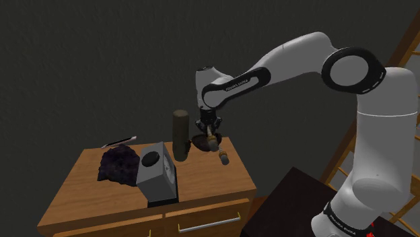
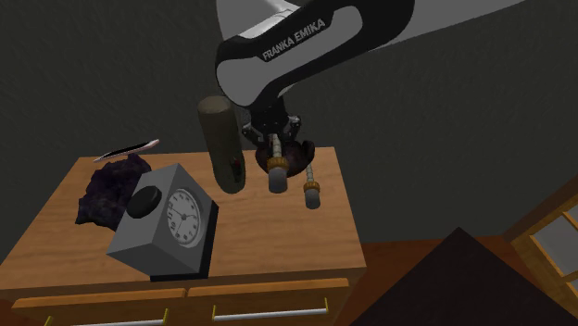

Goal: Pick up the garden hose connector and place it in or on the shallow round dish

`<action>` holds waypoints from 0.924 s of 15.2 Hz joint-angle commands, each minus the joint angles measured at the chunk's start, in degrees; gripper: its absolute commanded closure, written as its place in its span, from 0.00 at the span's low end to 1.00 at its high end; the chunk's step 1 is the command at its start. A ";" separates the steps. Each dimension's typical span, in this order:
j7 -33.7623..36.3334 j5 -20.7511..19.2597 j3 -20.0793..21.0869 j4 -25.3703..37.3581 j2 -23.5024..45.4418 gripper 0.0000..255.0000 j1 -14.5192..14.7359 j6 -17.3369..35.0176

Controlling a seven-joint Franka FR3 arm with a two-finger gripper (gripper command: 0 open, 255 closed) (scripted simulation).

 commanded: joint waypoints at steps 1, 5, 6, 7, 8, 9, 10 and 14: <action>-1.67 -0.48 -0.74 4.70 3.14 1.00 -0.61 -1.41; -5.25 -1.05 -2.08 15.28 9.68 1.00 -1.80 -5.08; -6.16 -1.16 -2.39 18.30 11.51 1.00 -2.04 -6.17; -7.07 -1.26 -2.69 21.51 13.43 1.00 -2.26 -7.35; -8.00 -1.35 -2.99 24.95 15.47 1.00 -2.44 -8.63; -8.94 -1.43 -3.28 28.61 17.62 1.00 -2.59 -10.03; -8.84 -1.50 -3.32 28.26 17.87 1.00 -2.60 -9.43; -8.44 -1.80 -3.49 27.02 19.00 1.00 -2.60 -7.10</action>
